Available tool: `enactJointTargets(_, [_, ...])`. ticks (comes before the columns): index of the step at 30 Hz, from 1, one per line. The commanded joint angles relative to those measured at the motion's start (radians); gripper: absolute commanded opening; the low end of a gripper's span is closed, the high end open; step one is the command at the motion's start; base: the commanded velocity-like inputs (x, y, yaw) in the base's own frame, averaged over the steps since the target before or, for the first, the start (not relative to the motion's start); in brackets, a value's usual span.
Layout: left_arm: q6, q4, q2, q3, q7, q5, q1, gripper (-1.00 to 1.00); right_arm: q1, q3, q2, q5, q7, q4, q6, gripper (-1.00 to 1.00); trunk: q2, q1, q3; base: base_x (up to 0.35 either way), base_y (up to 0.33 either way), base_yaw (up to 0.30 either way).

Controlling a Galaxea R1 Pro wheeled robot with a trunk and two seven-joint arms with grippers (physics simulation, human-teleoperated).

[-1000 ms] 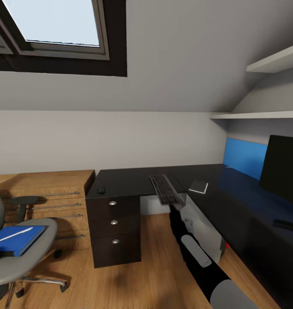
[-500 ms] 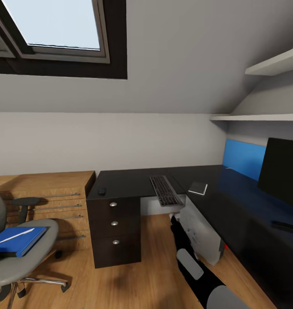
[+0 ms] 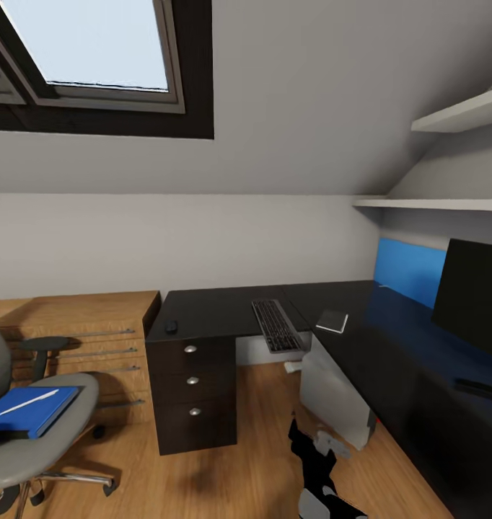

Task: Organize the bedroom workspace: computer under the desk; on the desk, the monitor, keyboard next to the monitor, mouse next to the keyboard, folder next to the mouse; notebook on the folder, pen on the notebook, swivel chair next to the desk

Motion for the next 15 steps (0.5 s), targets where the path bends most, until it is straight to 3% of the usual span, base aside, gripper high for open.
enactJointTargets(1, [0.01, 0.0, 0.0, -0.009, 0.006, 0.008, -0.001, 1.0, -0.001, 0.011, 0.001, 0.013, -0.01, 0.02, -0.005, 1.0, 0.007, -0.004, 0.002, 0.0, 0.0, 0.0])
enactJointTargets(5, [0.087, 0.003, -0.007, -0.009, 0.003, 0.008, -0.001, 1.0, 0.0, 0.008, 0.003, 0.045, -0.011, 0.109, -0.012, 1.0, 0.035, -0.019, 0.015, 0.0, 0.0, 0.0])
enactJointTargets(15, [0.113, 0.045, -0.026, -0.009, 0.0, 0.008, 0.0, 1.0, 0.038, 0.006, -0.022, 0.052, -0.022, 0.137, -0.008, 1.0, 0.105, -0.058, 0.046, 0.0, 0.0, 0.0])
